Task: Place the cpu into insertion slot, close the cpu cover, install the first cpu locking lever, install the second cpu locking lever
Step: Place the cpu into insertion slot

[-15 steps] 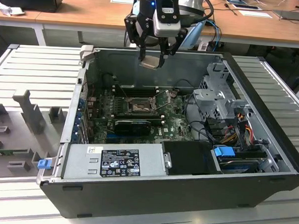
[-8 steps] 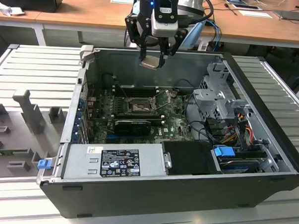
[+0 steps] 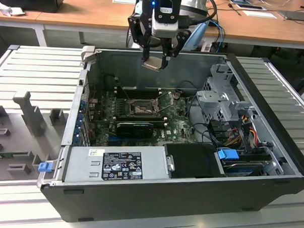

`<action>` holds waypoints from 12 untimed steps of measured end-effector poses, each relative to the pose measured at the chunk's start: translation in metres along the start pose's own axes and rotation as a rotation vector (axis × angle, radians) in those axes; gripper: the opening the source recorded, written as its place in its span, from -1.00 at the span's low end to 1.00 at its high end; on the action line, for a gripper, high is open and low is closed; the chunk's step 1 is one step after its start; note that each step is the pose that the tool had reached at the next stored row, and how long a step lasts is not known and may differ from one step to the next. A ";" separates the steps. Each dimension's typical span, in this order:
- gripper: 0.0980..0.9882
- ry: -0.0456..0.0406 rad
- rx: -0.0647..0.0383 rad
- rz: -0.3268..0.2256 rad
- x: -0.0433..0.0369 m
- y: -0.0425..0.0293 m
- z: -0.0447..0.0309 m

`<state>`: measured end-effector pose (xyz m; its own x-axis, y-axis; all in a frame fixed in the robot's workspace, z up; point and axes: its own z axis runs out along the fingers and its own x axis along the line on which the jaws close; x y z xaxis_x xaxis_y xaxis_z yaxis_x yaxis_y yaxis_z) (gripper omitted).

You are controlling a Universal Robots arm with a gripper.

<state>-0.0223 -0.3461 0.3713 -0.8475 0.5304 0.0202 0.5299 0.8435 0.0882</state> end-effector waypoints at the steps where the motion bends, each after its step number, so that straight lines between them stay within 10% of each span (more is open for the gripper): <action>1: -0.03 -0.0006 0.000 0.006 0.0000 0.0000 0.0000; 12: -0.03 -0.0163 -0.003 0.177 0.0000 0.0000 0.0005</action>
<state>-0.0223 -0.3461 0.3708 -0.7405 0.6718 0.0195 0.6706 0.7367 0.0872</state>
